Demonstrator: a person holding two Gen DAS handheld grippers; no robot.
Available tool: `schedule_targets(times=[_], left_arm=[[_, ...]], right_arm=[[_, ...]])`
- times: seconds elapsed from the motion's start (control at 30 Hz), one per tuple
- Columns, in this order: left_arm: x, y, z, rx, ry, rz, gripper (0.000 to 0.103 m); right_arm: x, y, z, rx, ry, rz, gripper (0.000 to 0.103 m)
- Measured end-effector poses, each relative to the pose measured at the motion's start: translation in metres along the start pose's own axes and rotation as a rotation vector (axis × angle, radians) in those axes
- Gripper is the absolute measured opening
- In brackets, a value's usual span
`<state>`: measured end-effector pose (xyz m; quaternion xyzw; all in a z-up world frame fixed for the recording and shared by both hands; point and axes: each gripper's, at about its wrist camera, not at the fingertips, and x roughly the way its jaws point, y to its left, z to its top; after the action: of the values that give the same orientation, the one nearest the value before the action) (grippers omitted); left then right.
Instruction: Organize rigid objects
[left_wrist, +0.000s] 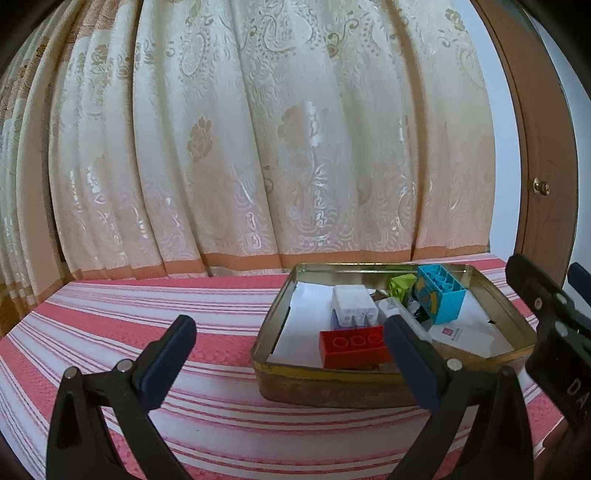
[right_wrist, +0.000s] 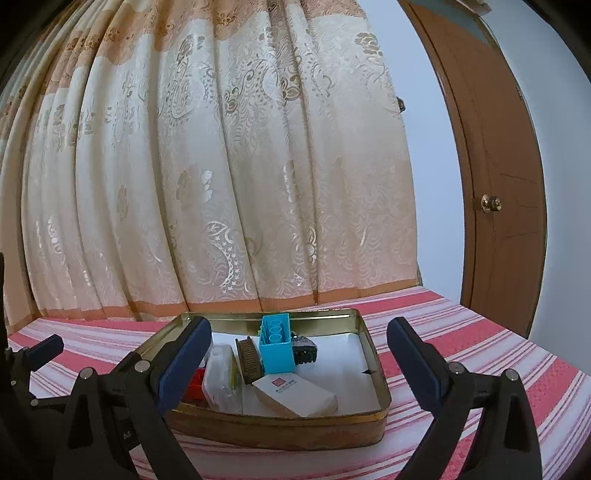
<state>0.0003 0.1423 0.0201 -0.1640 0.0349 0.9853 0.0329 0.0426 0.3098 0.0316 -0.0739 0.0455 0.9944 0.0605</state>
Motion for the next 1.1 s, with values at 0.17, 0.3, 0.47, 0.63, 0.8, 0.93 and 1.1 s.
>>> schedule_targets(times=[0.17,0.3,0.47,0.63,0.8,0.93,1.1], left_arm=[[-0.005,0.0,0.0,0.004,-0.018,-0.002,0.103],[-0.006,0.0,0.0,0.005,-0.021,0.0,0.103],[-0.007,-0.003,-0.001,0.018,-0.015,-0.012,0.103],[-0.011,-0.006,-0.001,0.032,-0.027,-0.011,0.103],[-0.011,-0.006,-0.001,0.032,-0.024,-0.008,0.103],[-0.009,-0.004,-0.001,0.019,-0.01,0.004,0.103],[-0.009,-0.003,-0.002,0.017,-0.008,0.006,0.103]], right_arm=[[-0.002,-0.002,0.001,0.015,-0.007,-0.002,0.098],[-0.003,-0.002,0.001,0.015,-0.008,-0.001,0.098],[-0.006,0.0,0.001,0.008,-0.021,-0.003,0.098],[-0.01,0.002,0.002,0.002,-0.039,-0.009,0.098],[-0.01,0.002,0.002,0.001,-0.041,-0.01,0.098],[-0.011,0.003,0.002,-0.006,-0.051,-0.01,0.098],[-0.011,0.003,0.002,-0.007,-0.047,-0.009,0.098]])
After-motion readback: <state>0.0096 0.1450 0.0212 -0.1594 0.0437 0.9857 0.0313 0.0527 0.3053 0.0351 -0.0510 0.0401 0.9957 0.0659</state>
